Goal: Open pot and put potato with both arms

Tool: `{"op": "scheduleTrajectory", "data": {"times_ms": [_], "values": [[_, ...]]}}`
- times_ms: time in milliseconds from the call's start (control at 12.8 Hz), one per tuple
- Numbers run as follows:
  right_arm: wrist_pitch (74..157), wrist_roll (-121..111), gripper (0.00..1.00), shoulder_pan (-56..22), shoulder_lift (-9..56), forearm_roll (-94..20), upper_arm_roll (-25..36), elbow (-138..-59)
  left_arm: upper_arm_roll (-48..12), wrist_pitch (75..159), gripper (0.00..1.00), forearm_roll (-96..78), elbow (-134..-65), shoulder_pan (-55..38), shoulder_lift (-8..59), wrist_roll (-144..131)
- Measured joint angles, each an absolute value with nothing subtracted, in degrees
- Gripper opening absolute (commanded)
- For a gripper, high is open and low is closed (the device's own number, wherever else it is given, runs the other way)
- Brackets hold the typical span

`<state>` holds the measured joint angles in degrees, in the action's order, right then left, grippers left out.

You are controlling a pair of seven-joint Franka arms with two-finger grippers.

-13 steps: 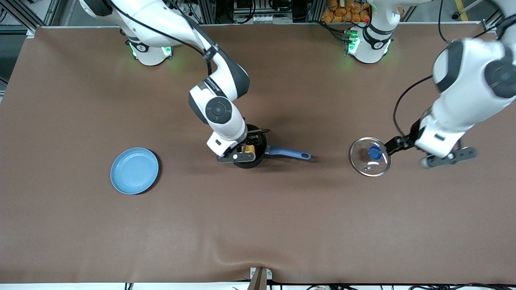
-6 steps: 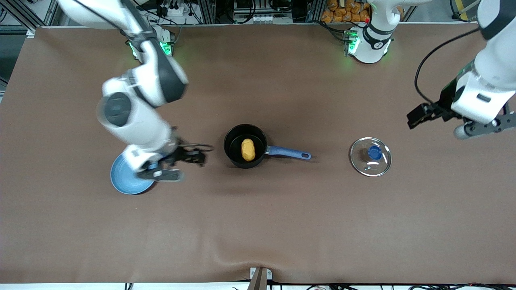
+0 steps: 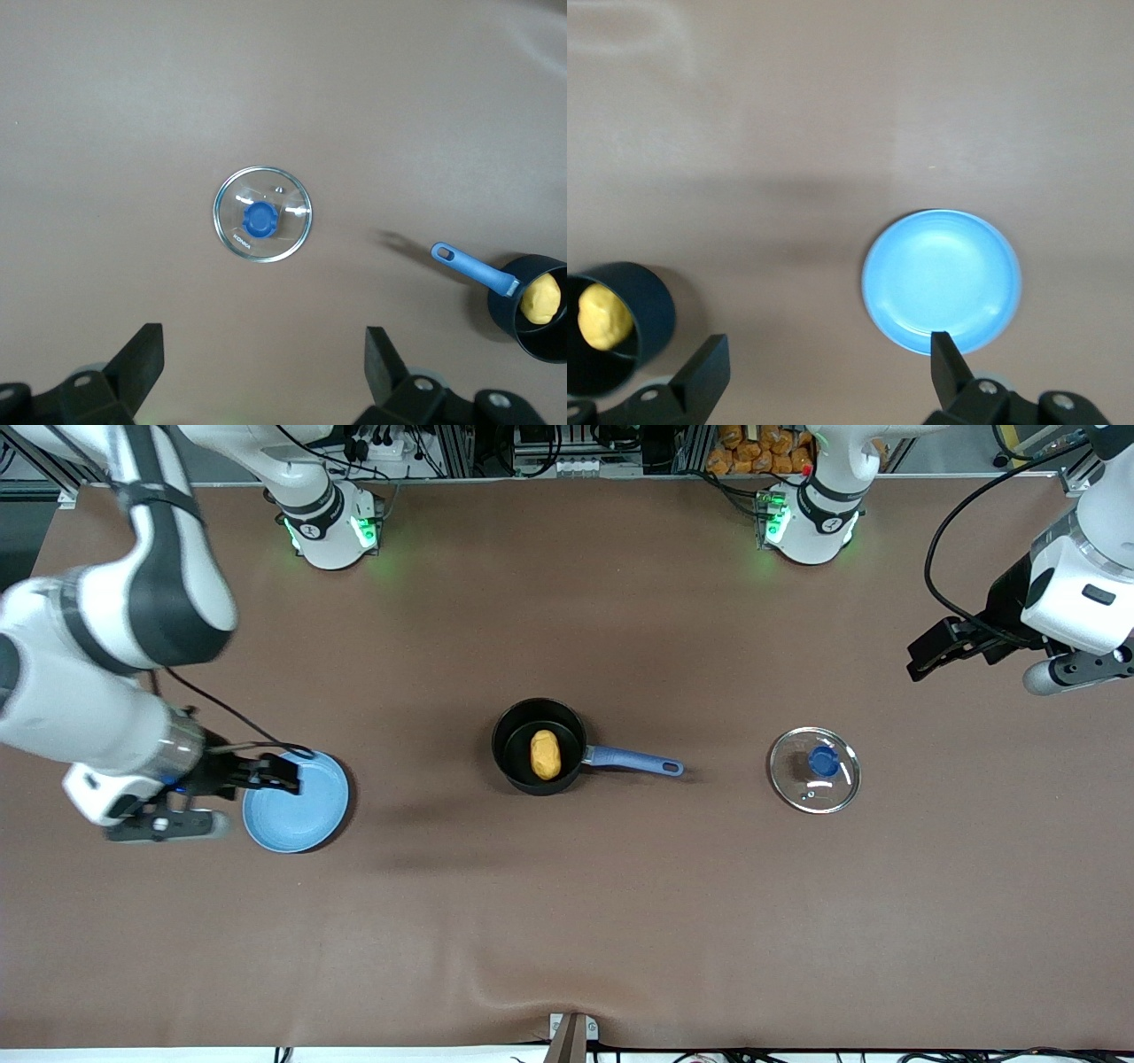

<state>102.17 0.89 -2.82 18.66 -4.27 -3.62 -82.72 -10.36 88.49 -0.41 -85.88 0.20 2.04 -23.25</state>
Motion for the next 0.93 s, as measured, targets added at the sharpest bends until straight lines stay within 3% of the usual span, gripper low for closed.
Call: {"op": "scheduleTrajectory", "data": {"times_ms": [545,934], "values": [[92.7,-5.0,1.00,3.5,8.2,-2.3,-3.1,-82.5,-10.1,86.0,1.00,-0.6,-85.9,0.5,1.4,-23.2],[90.9,-8.4,1.00,3.7,5.8,-2.1,-1.6,-82.5,-9.9,84.9,1.00,-0.6,-85.9,1.9,-0.3,-21.1]]}}
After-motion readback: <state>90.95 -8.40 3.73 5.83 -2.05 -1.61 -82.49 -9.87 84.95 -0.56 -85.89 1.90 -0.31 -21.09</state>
